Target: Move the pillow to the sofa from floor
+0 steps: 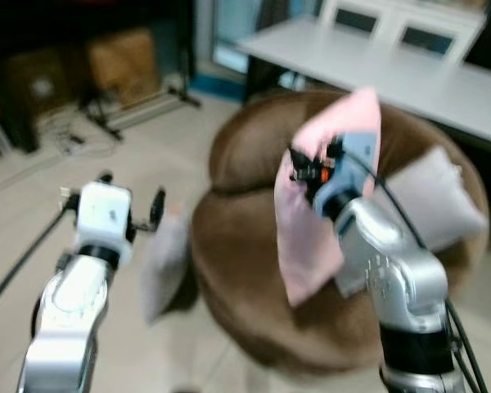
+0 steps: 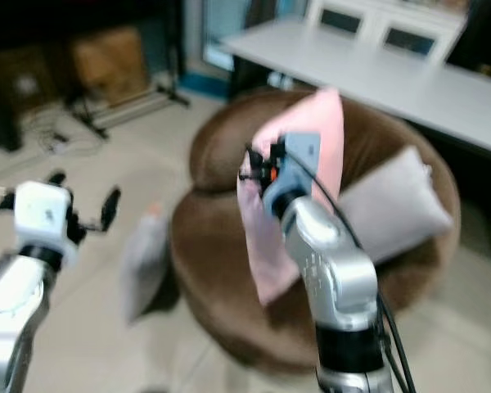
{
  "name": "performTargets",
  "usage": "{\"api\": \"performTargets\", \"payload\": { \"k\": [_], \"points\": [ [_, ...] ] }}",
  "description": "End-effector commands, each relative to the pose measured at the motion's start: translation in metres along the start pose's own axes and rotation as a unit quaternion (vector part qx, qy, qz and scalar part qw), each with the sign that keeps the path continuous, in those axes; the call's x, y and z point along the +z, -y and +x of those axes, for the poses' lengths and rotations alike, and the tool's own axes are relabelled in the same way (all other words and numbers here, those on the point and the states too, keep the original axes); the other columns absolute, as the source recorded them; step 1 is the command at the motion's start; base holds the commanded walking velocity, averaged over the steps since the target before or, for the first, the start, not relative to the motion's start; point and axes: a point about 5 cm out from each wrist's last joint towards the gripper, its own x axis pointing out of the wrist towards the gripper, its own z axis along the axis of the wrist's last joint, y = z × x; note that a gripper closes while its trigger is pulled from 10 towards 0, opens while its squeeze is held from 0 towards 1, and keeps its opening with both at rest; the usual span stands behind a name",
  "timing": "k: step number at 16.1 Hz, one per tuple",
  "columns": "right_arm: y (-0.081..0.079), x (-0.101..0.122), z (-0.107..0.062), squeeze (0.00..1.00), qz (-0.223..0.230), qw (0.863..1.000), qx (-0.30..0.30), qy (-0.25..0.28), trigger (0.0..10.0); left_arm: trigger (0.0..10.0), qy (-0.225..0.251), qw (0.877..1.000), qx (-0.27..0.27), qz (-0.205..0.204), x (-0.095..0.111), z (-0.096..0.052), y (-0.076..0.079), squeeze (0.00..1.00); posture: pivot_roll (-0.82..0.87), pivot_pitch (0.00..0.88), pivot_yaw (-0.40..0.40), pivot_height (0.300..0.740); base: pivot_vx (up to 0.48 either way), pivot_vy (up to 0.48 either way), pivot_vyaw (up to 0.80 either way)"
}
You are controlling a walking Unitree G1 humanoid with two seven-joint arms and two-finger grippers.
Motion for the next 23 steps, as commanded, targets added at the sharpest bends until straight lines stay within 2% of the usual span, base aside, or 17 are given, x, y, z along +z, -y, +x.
{"api": "performTargets", "payload": {
  "k": [1,3,9,11,14,16,19,21,23],
  "points": [
    [0.01,0.011,-0.004,0.0,-0.008,1.0,-0.017,0.024,10.0,10.0,0.014,1.0,-0.019,-0.006,0.006,0.002,0.009,0.0,0.0,0.0,-0.055,0.74,0.356,0.0,-0.8],
    [0.008,0.011,-0.003,0.0,-0.01,1.0,-0.011,0.025,10.0,10.0,0.014,1.0,-0.019,-0.005,0.006,0.002,0.009,0.0,0.0,0.0,-0.058,0.74,0.356,0.0,-0.7],
    [-0.004,0.011,-0.001,0.0,-0.024,0.998,0.042,0.027,10.0,10.0,0.015,1.0,-0.014,-0.002,0.006,0.002,0.008,0.0,0.01,0.0,-0.066,0.74,0.331,0.0,0.0],
    [-0.006,0.01,-0.001,0.0,-0.026,0.998,0.052,0.023,10.0,10.0,0.017,1.0,-0.011,0.002,0.007,0.001,0.008,0.0,0.01,0.0,-0.067,0.74,0.0,0.0,0.0],
    [-0.012,0.008,0.003,0.0,-0.033,0.996,0.076,0.018,10.0,10.0,0.006,0.999,-0.036,0.019,0.002,-0.001,0.01,0.0,0.01,0.0,-0.069,0.74,0.0,0.0,0.0],
    [-0.019,0.008,0.015,0.0,-0.03,0.995,0.094,0.013,10.0,10.0,-0.013,0.996,-0.083,0.036,-0.004,-0.006,0.01,0.0,0.02,0.0,-0.07,0.74,0.0,0.0,0.0],
    [-0.02,0.003,0.029,0.0,-0.019,0.996,0.084,-0.002,10.0,10.0,-0.022,0.993,-0.106,0.04,-0.006,-0.008,0.01,0.0,0.02,0.0,-0.059,0.74,0.0,0.0,0.0],
    [-0.034,-0.011,0.052,0.0,-0.089,0.985,0.132,-0.066,10.0,10.0,-0.043,0.985,-0.16,0.055,-0.011,-0.015,0.012,0.0,0.03,0.0,-0.052,0.74,0.0,0.0,0.0],
    [-0.048,-0.008,0.064,0.0,-0.105,0.978,0.165,-0.066,10.0,10.0,-0.05,0.982,-0.176,0.056,-0.013,-0.019,0.013,0.0,0.04,0.0,-0.052,0.74,0.0,0.0,0.0]
  ]
}}
